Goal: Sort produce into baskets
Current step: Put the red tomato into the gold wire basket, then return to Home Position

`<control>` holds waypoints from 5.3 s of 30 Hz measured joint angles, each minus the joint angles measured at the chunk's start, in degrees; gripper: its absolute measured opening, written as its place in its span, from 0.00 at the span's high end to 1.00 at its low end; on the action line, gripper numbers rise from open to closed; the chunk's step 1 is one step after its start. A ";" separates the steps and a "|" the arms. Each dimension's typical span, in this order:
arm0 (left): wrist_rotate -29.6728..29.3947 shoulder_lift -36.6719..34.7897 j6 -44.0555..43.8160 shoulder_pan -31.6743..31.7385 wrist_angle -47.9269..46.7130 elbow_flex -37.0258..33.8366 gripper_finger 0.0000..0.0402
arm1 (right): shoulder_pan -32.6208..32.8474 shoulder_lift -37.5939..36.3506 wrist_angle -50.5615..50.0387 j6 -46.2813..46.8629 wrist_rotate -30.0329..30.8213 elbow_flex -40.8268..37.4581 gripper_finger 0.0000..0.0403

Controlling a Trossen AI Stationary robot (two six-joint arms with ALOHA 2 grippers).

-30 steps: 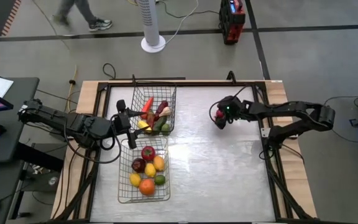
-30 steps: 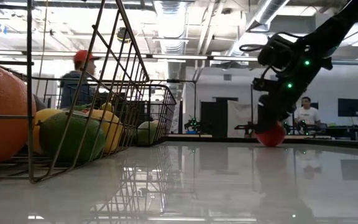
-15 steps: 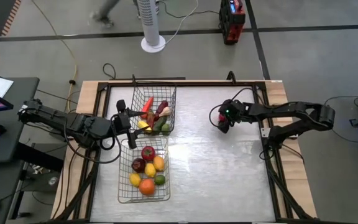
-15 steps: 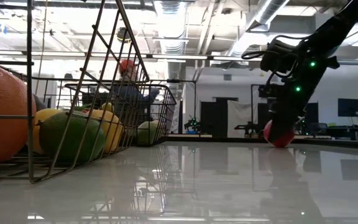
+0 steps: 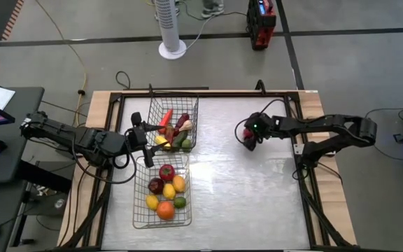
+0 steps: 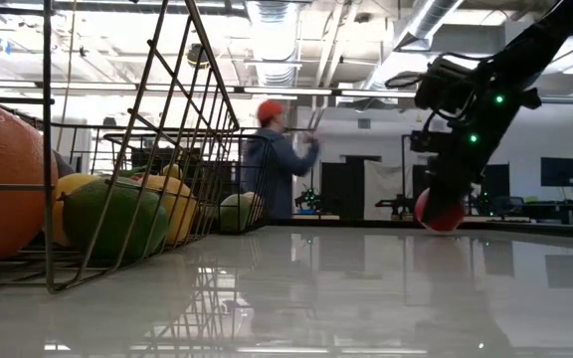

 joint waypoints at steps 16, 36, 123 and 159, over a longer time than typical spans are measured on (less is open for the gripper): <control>-0.43 -0.01 0.01 0.01 0.09 0.00 0.40 | 21.17 -0.02 17.93 0.28 -12.62 12.71 0.13; -0.64 0.43 2.20 -0.01 6.14 0.02 0.40 | 36.03 25.08 30.98 -5.91 -18.08 37.11 0.12; 0.68 -51.92 2.47 1.17 21.80 -42.23 0.51 | 32.49 -74.05 20.94 -0.99 13.79 -29.28 0.05; 23.85 -51.94 1.56 1.19 5.21 -42.27 0.51 | 29.85 -73.96 16.86 -11.50 15.32 -29.41 0.05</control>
